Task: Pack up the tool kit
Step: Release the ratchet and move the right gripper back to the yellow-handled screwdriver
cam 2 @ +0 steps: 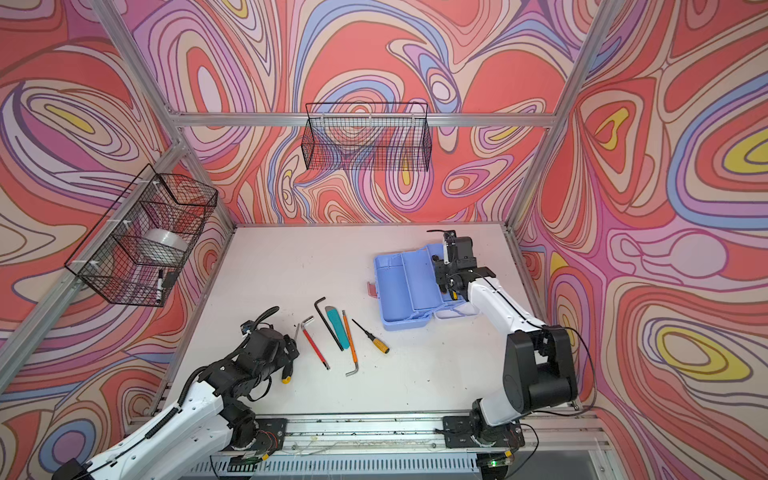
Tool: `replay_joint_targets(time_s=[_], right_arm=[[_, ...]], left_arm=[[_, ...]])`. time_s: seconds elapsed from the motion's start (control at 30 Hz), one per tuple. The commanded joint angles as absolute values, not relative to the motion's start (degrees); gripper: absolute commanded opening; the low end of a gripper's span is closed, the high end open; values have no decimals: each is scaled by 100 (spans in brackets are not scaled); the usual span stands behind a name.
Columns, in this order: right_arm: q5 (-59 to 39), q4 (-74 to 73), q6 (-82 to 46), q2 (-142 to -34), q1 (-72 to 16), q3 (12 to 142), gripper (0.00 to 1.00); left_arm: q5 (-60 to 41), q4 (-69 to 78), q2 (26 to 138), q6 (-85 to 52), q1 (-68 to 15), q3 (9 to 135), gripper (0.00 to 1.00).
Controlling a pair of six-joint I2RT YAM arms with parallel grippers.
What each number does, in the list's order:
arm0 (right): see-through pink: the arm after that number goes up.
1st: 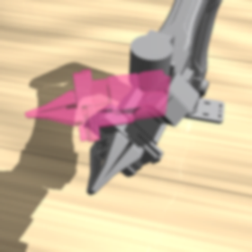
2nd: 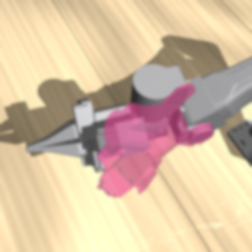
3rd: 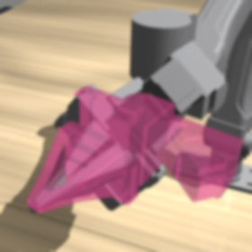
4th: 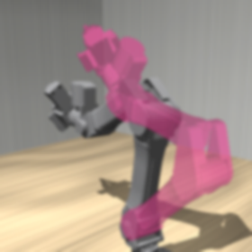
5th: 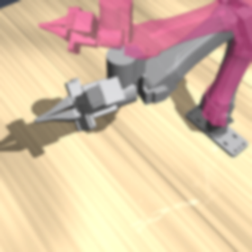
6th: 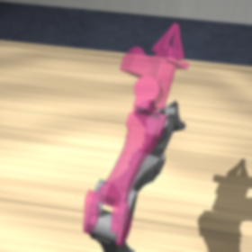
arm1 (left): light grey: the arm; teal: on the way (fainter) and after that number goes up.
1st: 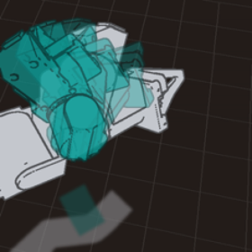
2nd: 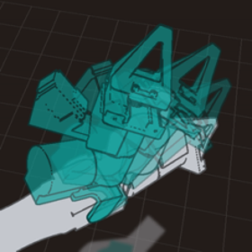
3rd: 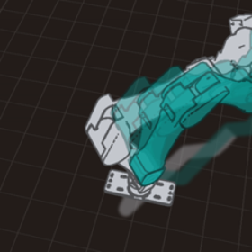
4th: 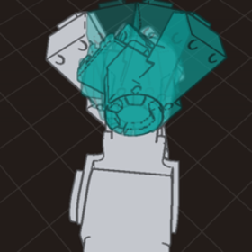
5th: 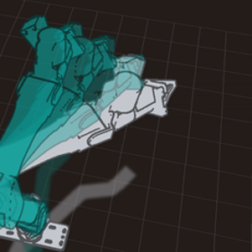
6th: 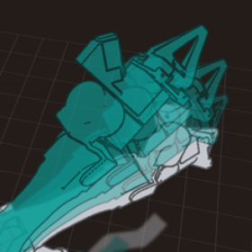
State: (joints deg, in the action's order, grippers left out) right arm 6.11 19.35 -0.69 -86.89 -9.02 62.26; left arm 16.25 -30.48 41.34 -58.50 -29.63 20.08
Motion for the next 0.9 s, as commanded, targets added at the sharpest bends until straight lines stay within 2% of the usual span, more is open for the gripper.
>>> replay_joint_targets(time_s=[0.0,0.47,0.87], right_arm=[[576,1940,-122,-8385,-882,6322,49],[-765,1548,-406,-7187,-1016,5369,67],[-298,1266,-374,-6404,-2668,4516,68]], left_arm=[[1617,-2970,4179,-5826,-2944,1961,100],[1650,-2881,4368,-5818,-2945,2028,100],[1663,-3060,4430,-5830,-2971,2081,100]])
